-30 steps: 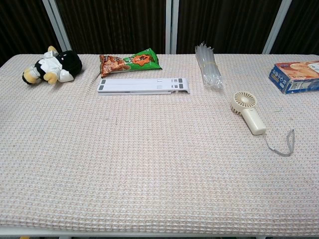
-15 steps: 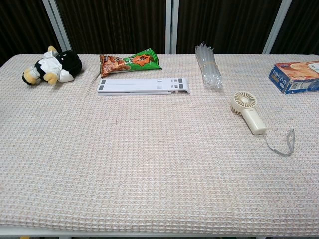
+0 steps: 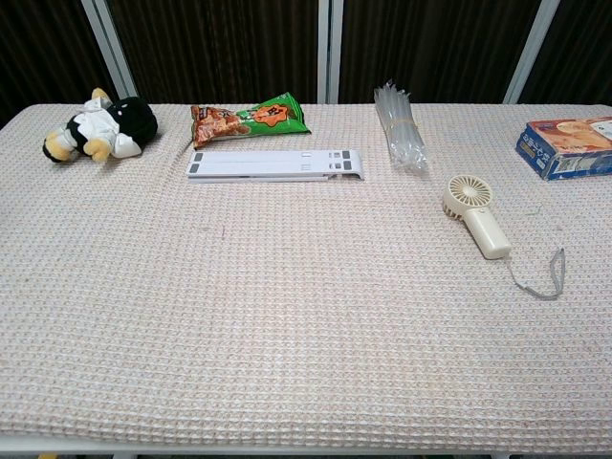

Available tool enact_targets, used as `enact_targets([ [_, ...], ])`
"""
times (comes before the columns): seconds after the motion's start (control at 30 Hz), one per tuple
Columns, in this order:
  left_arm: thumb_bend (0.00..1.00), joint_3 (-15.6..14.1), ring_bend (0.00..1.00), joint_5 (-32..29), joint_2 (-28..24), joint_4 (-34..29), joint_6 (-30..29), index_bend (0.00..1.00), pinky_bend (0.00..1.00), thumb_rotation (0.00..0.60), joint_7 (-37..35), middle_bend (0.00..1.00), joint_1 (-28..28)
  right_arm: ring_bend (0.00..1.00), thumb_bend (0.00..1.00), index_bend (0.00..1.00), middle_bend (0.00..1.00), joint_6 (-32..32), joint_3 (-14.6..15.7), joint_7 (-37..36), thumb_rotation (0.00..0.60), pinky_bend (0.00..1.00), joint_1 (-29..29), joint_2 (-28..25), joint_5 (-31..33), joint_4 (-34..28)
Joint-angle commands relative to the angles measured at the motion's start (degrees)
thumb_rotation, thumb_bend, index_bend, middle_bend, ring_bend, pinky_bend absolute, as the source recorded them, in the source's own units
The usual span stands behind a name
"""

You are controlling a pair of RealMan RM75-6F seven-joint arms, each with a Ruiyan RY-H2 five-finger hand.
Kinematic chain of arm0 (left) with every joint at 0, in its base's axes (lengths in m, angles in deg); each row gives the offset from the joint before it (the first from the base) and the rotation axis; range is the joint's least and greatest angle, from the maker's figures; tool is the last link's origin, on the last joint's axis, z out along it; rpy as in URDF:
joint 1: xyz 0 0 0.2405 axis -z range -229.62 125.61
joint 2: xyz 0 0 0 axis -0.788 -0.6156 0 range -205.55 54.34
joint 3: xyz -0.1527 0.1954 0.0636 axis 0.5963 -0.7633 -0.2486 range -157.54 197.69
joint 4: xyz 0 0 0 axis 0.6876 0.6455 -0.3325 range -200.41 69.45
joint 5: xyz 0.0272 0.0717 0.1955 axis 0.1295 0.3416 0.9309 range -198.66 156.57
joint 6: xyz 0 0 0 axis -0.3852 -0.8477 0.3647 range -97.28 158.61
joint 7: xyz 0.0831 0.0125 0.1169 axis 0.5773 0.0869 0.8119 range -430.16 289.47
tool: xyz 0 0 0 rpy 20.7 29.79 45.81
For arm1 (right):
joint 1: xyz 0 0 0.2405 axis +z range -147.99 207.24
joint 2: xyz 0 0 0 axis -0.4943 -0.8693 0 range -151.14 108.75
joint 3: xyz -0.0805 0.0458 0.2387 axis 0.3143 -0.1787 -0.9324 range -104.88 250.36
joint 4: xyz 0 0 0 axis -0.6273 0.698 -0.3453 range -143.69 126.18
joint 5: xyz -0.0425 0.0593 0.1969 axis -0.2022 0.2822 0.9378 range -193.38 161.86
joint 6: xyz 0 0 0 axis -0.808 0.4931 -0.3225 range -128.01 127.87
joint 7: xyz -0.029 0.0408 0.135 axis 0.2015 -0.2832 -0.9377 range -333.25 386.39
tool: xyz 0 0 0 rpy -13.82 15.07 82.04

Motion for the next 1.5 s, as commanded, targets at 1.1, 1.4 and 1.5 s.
enact_targets([
  [1.1,0.00,1.54,0.00,-4.16,0.22,4.84,2.00,0.12,0.14,0.600,-4.31,0.09,0.31,0.72,1.00,0.00,0.80,-22.28,-6.25,34.08,0.600,0.64,14.00,13.03,17.19,-9.90],
  [1.4,0.00,1.45,0.00,-4.32,0.49,6.33,2.18,0.12,0.14,0.600,-5.48,0.09,0.24,0.72,1.00,0.00,0.80,-23.21,-6.16,36.96,0.600,0.64,15.25,14.63,20.48,-9.20],
  [1.5,0.00,1.49,0.00,-4.40,0.58,6.57,2.27,0.12,0.14,0.600,-5.63,0.09,0.29,0.72,1.00,0.00,0.80,-23.20,-6.03,37.27,0.600,0.64,15.53,14.95,21.03,-9.00],
])
